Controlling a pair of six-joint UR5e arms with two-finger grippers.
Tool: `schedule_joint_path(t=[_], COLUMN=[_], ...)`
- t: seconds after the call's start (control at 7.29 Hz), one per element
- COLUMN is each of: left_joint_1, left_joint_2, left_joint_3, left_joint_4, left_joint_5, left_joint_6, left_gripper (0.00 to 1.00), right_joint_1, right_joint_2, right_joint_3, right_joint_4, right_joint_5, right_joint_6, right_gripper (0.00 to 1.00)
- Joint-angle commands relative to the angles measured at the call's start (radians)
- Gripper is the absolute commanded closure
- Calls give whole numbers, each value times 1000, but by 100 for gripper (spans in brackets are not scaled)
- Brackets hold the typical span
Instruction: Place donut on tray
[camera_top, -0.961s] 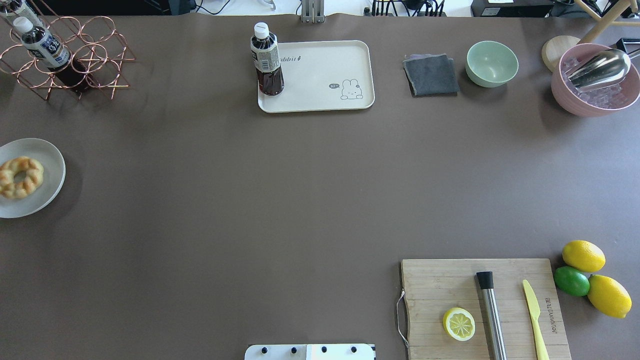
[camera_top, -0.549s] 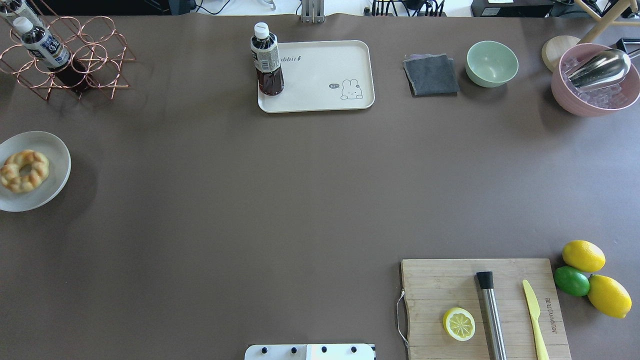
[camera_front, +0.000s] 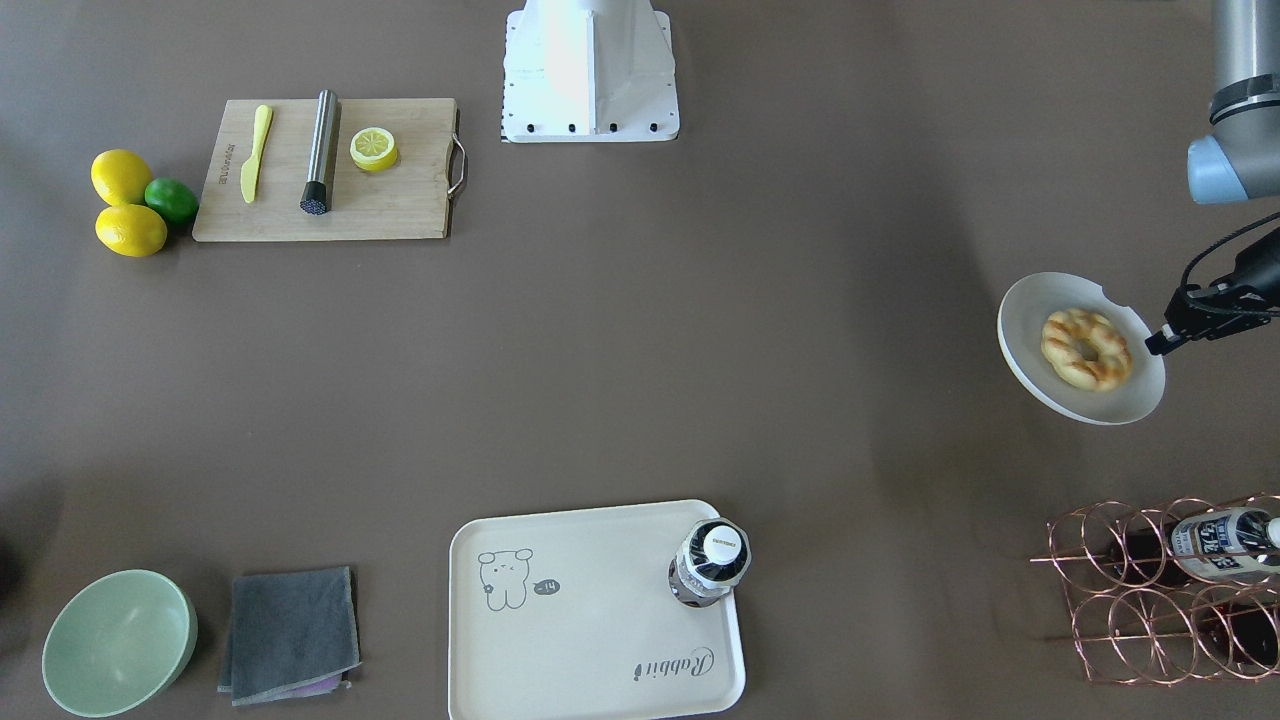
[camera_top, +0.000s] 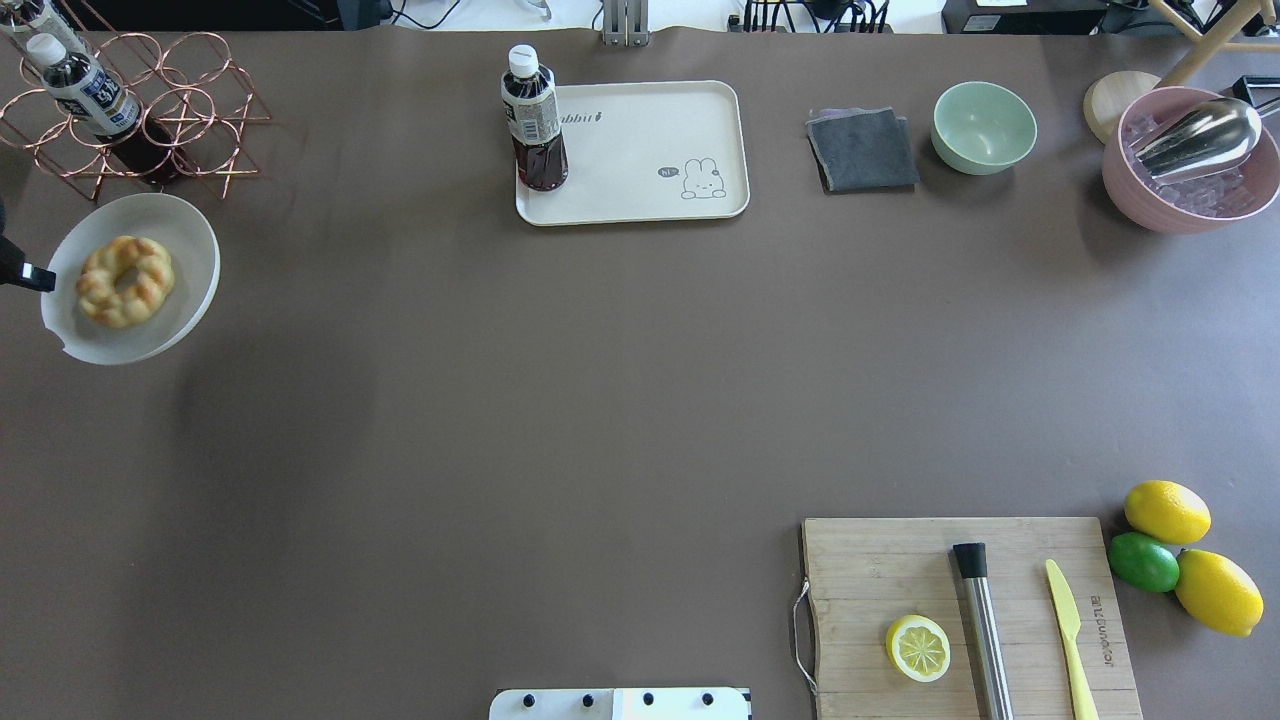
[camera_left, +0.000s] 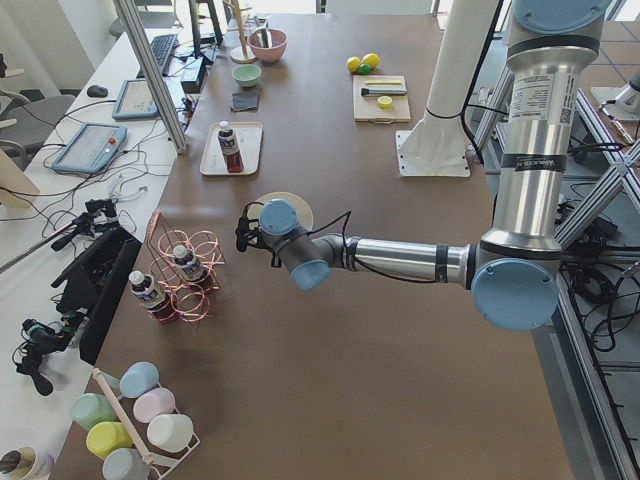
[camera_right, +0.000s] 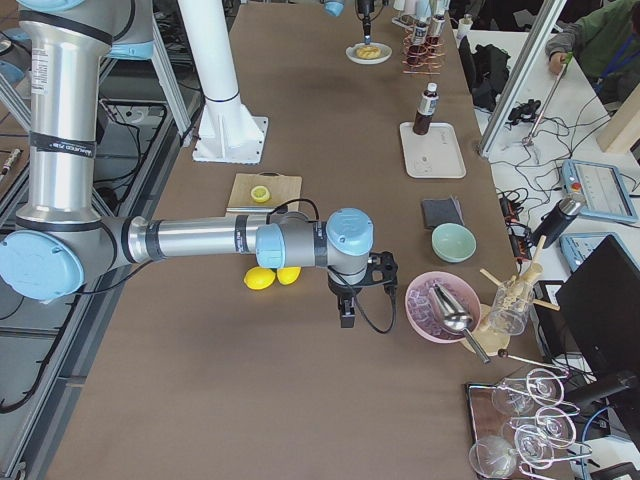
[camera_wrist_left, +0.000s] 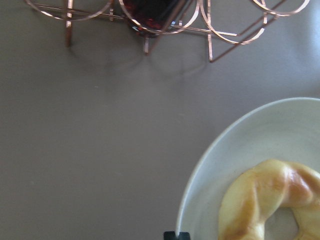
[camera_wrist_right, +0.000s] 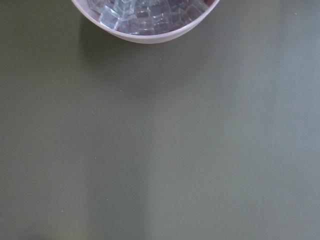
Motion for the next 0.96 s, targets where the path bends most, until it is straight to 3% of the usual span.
schedule_joint_path(t=[0.0,0.14,0.41,0.69,0.82], left_joint_1=[211,240,392,553,608], left_joint_2=[-70,-115,-218,-411,-489], left_joint_3=[-112,-165,-348,-359,-355], left_joint_4=[39,139,458,667,767], left_joint_5=[171,199,352,490,542], left_joint_6=[-210,-213,-244,-371,-408], left_gripper=[100,100,100,100,100], right_joint_1=[-53,-91,-148,-250,-298], right_joint_2=[27,27,44,82,82], right_joint_3=[41,85,95,127,130], right_joint_4=[36,38,38,48,127], right_joint_5=[-25,-22,29,5,-47], right_joint_6=[17,20,58,206,325], right_gripper=[0,0,0,1,0])
